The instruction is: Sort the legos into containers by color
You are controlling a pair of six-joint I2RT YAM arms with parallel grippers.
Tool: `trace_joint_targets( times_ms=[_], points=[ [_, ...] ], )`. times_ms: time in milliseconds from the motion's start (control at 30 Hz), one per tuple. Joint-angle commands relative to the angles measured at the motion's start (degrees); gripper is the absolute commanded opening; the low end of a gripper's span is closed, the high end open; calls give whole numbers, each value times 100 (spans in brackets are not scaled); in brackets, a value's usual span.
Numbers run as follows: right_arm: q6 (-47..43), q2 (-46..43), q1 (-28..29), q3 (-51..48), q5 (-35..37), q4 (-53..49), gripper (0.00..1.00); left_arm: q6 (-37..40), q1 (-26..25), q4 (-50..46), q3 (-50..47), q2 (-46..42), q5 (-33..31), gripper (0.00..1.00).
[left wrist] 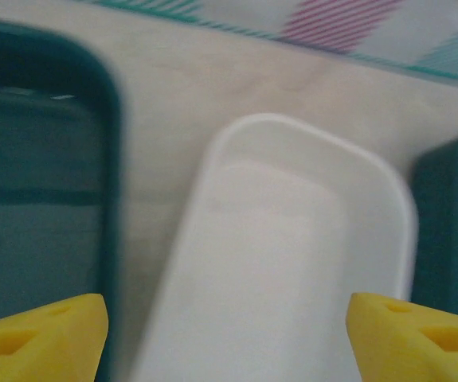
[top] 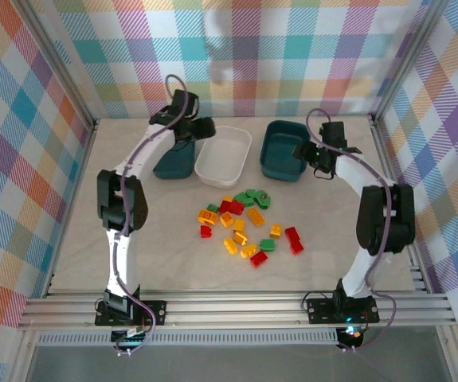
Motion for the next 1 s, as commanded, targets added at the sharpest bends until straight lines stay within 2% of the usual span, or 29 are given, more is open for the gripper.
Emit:
trace_joint_targets(
  times_ms=[0,233,467,667,967],
  points=[
    [-353,477,76,630,77,-794,71,-14,204,321,-749,-174,54,81],
    [-639,1055,136,1039,665,-991,42,199,414,971,-1372,-13,957,83],
    [-835,1108,179,961,599,-881,18,212,412,1333,-1662,-76,1641,85],
    [-856,927,214,859,532,-1030,8,77,371,1595,-2066,-234,2146,88],
    [-940,598,438,441,73,-947,5,-41,133,1881,-2718,-667,2390,91]
  ],
)
